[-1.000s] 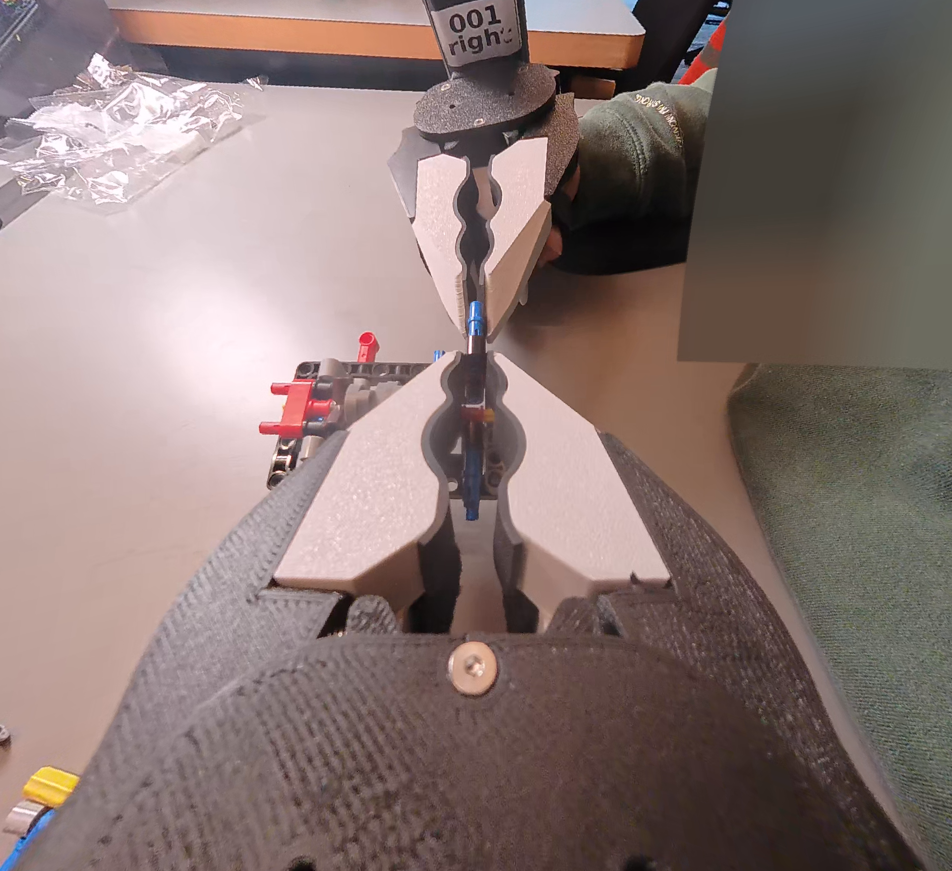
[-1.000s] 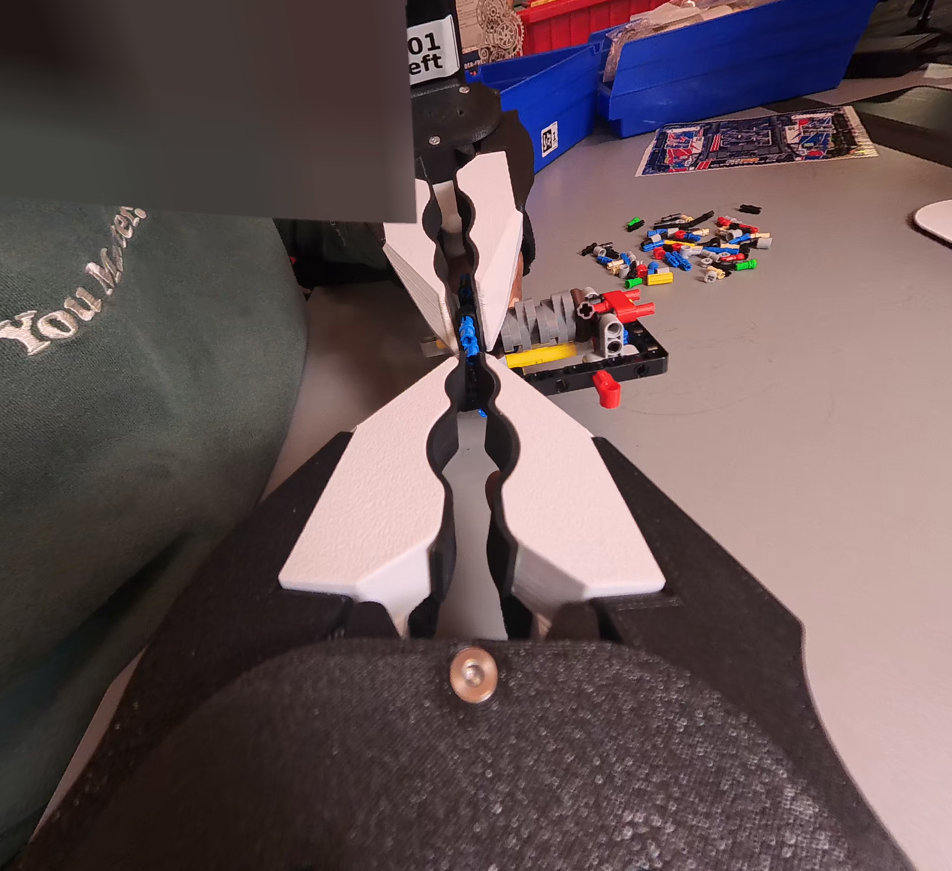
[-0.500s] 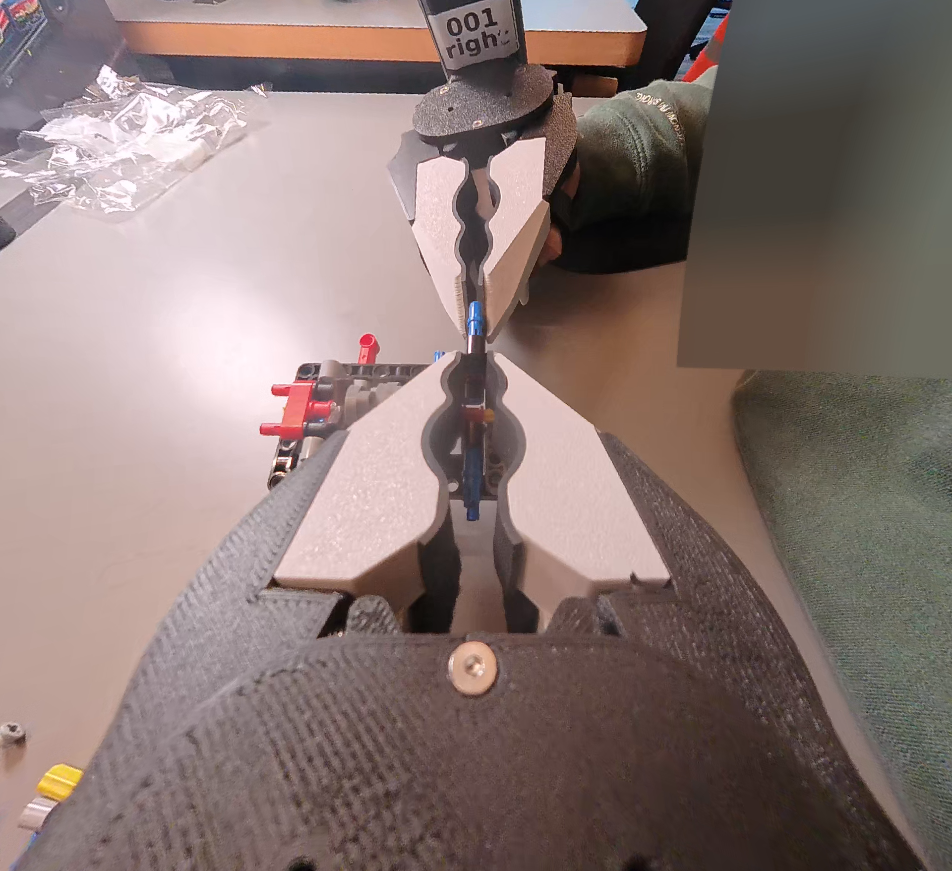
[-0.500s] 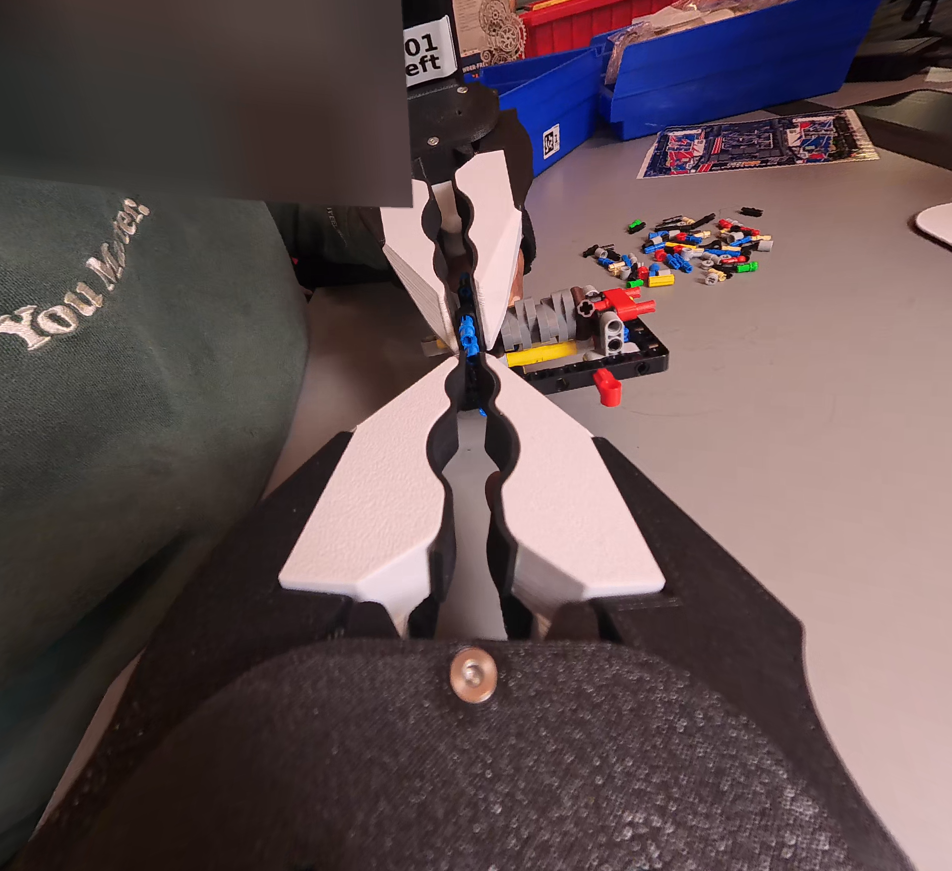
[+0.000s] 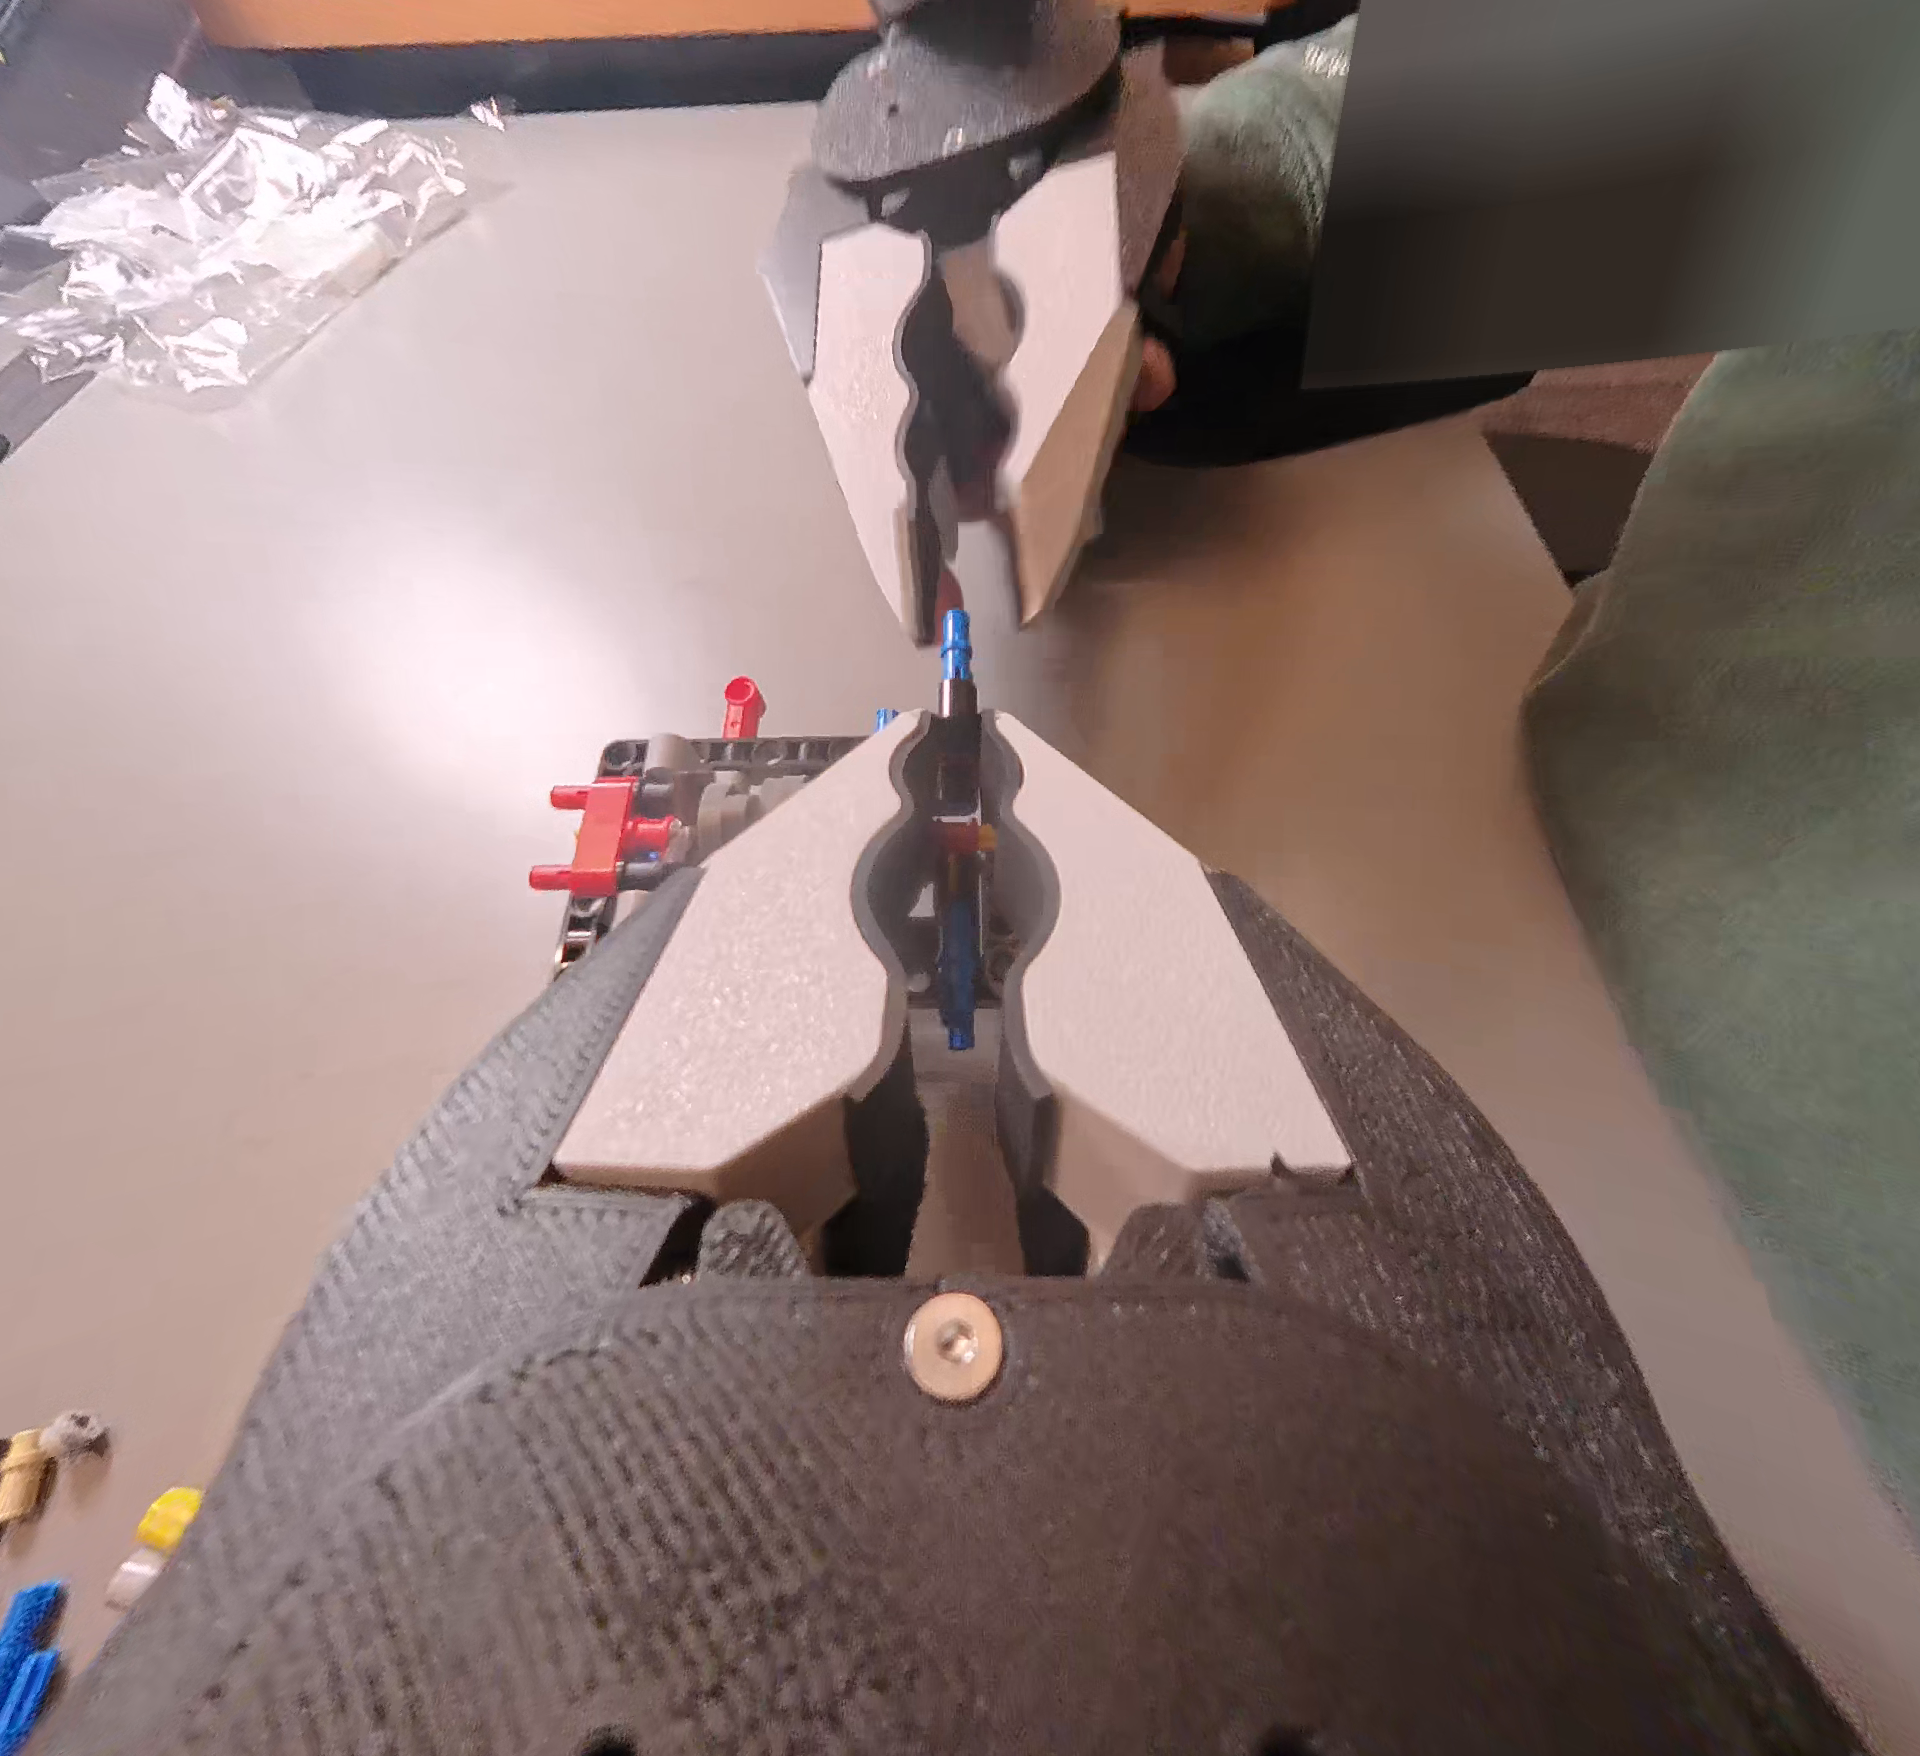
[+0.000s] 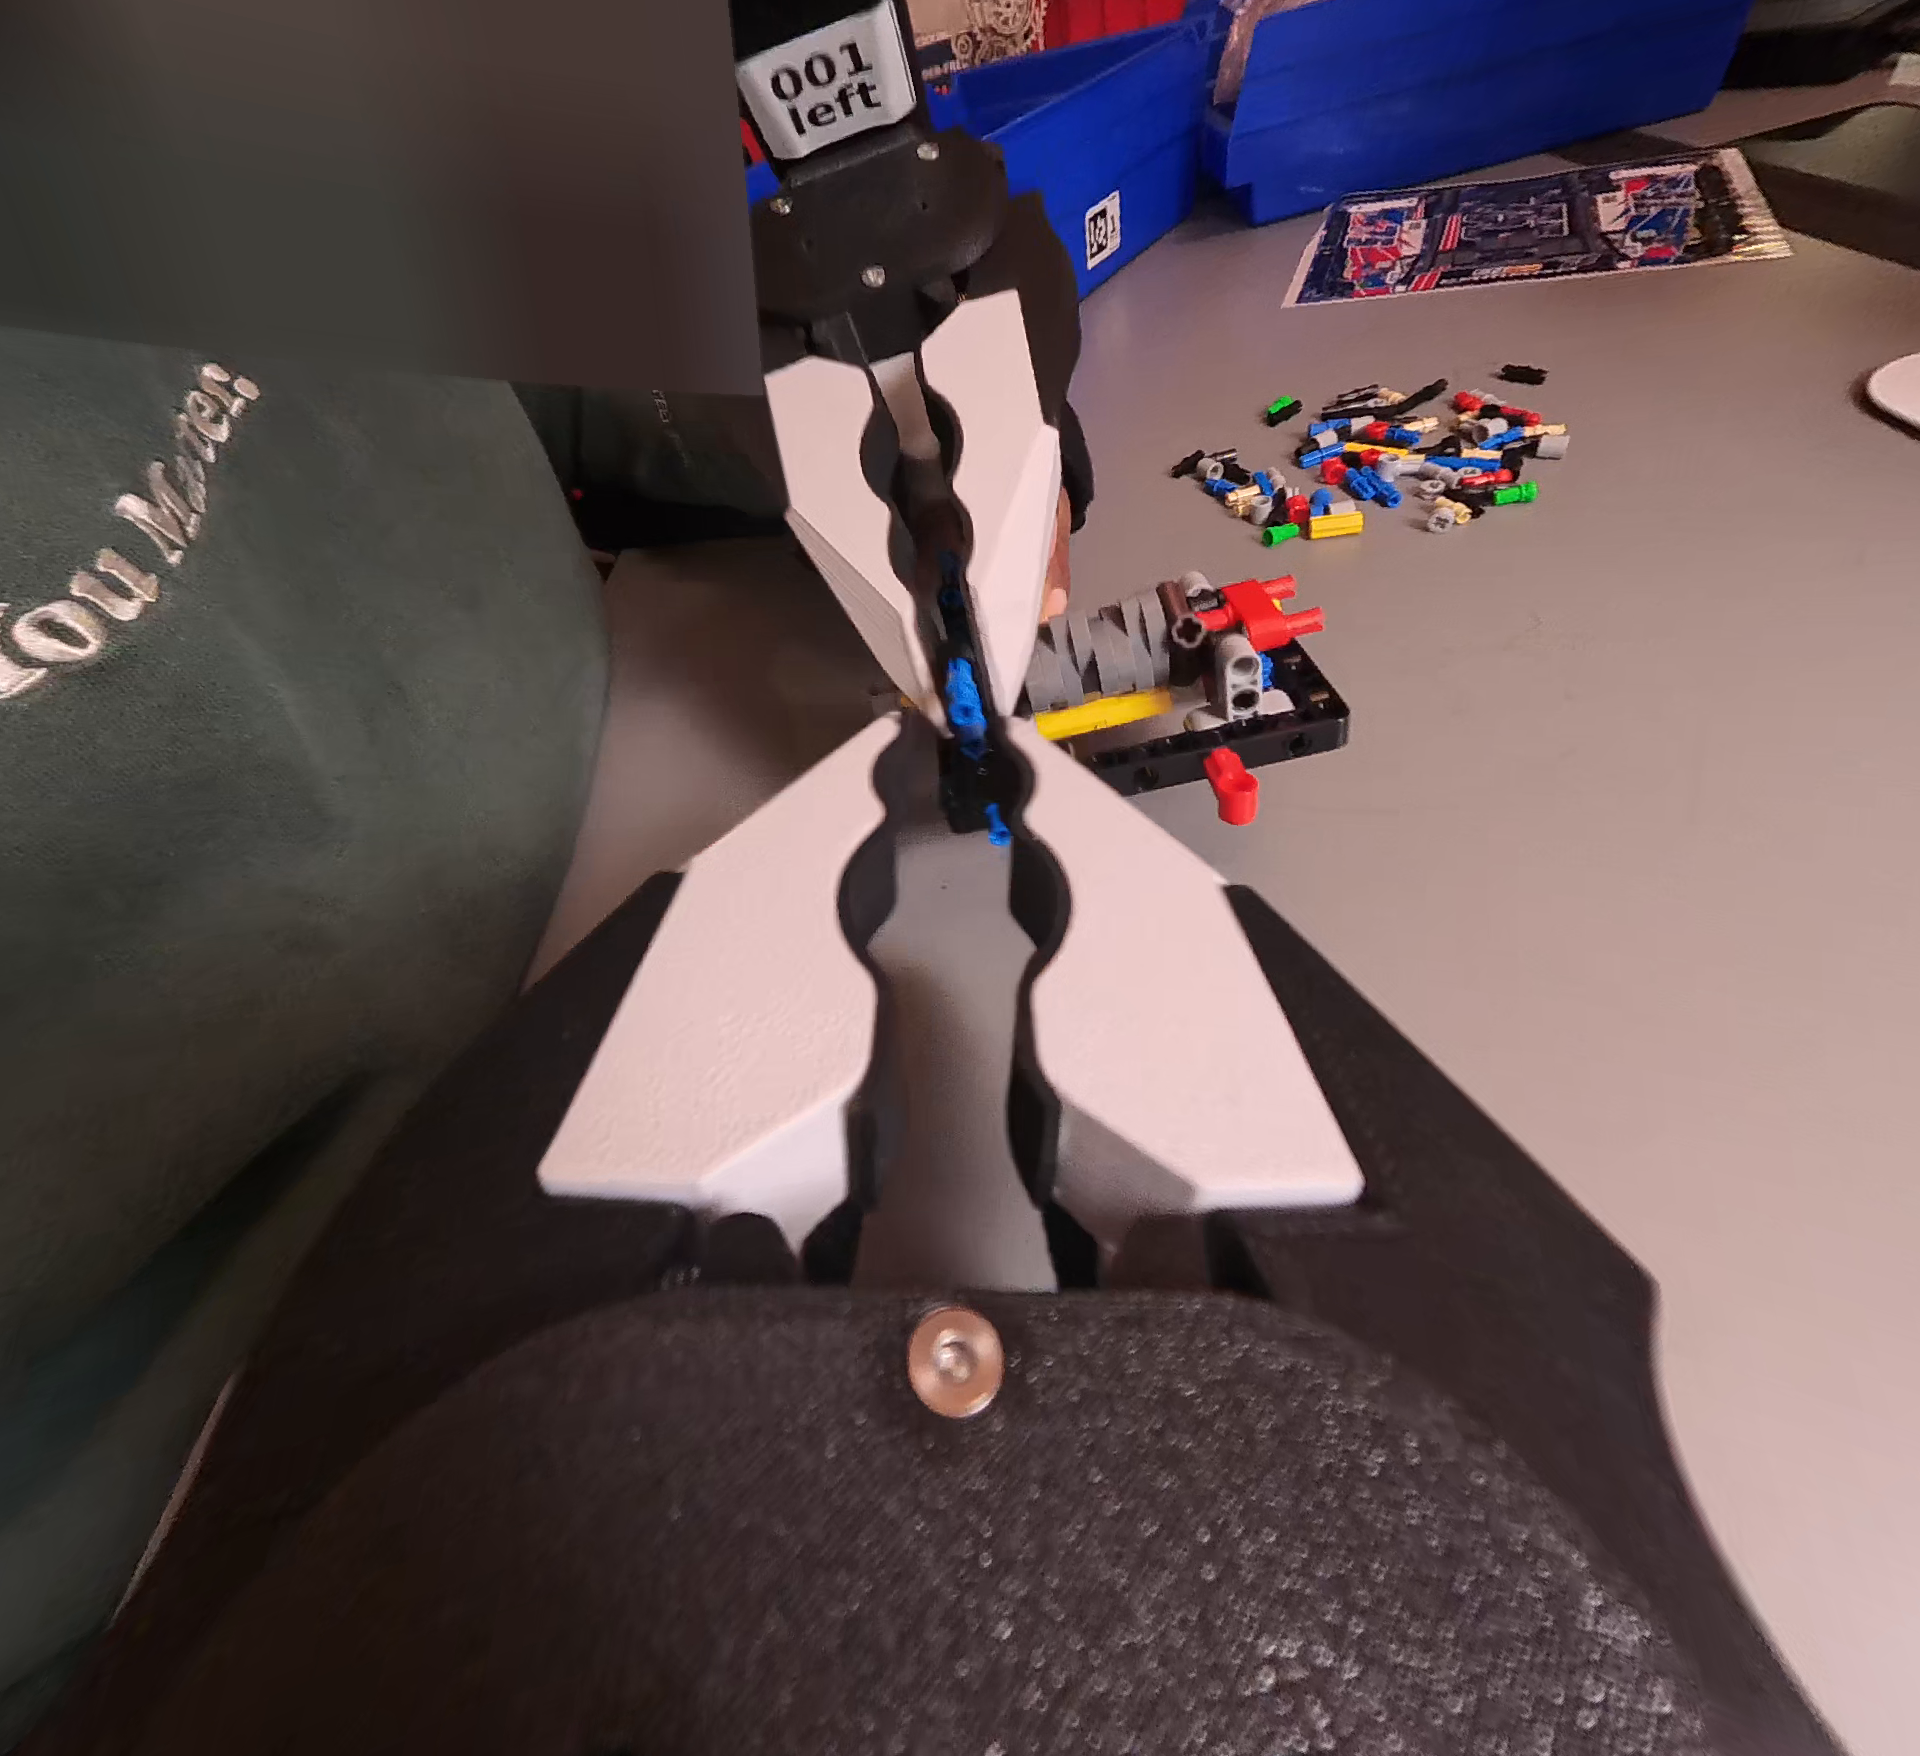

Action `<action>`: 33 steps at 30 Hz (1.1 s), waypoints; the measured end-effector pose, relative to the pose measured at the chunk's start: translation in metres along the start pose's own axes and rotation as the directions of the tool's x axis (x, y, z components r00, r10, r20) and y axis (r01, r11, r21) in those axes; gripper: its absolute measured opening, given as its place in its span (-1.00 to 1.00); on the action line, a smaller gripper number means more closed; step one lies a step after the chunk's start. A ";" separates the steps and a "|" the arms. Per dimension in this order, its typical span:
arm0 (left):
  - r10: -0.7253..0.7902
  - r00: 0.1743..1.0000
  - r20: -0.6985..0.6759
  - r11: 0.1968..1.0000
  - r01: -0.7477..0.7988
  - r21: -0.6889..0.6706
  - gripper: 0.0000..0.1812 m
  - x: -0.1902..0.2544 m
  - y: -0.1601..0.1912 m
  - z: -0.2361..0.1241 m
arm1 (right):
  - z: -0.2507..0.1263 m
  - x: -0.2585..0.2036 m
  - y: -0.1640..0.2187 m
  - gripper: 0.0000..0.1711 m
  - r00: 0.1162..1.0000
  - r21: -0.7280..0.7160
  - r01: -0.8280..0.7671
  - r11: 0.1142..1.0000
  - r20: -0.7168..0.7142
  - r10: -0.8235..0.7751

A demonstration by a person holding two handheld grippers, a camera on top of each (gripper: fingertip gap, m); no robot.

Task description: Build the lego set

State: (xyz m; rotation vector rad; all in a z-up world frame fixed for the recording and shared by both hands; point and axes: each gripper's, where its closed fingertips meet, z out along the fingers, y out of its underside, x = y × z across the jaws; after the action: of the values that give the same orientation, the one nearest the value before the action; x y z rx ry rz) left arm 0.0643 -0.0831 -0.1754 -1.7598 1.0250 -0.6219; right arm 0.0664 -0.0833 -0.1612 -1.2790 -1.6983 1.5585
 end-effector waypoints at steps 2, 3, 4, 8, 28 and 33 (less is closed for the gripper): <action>0.007 1.000 -0.007 1.000 -0.008 -0.030 -0.94 -0.002 0.010 0.000 | -0.001 0.002 0.005 -0.67 1.000 -0.033 0.010 0.999 -0.013 -0.010; 0.012 1.000 -0.009 0.999 -0.012 -0.041 -0.94 -0.003 0.013 0.001 | -0.001 0.002 0.007 -0.66 0.999 -0.052 0.029 0.998 -0.024 -0.031; 0.022 1.000 -0.010 0.998 -0.022 -0.052 -0.94 -0.003 0.015 0.002 | -0.001 0.002 0.008 -0.65 0.998 -0.065 0.052 0.997 -0.035 -0.055; 0.046 0.999 -0.022 0.992 -0.049 -0.117 -0.89 -0.001 0.029 0.008 | -0.001 0.003 0.010 -0.64 0.992 -0.098 0.093 0.991 -0.072 -0.100; -0.089 0.995 -0.043 0.978 0.079 -0.192 -0.71 -0.005 0.053 -0.039 | -0.005 0.012 0.031 -0.66 0.979 -0.239 0.100 0.966 -0.149 -0.138; -0.073 0.996 -0.053 0.982 0.063 -0.180 -0.80 -0.004 0.050 -0.040 | 0.006 0.010 0.040 -0.68 0.975 -0.291 0.127 0.948 -0.138 -0.173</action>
State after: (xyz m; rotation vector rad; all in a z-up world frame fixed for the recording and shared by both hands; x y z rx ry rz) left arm 0.0130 -0.1084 -0.2052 -1.9497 1.0930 -0.6446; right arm 0.0695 -0.0817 -0.2030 -1.3353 -1.9097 1.1233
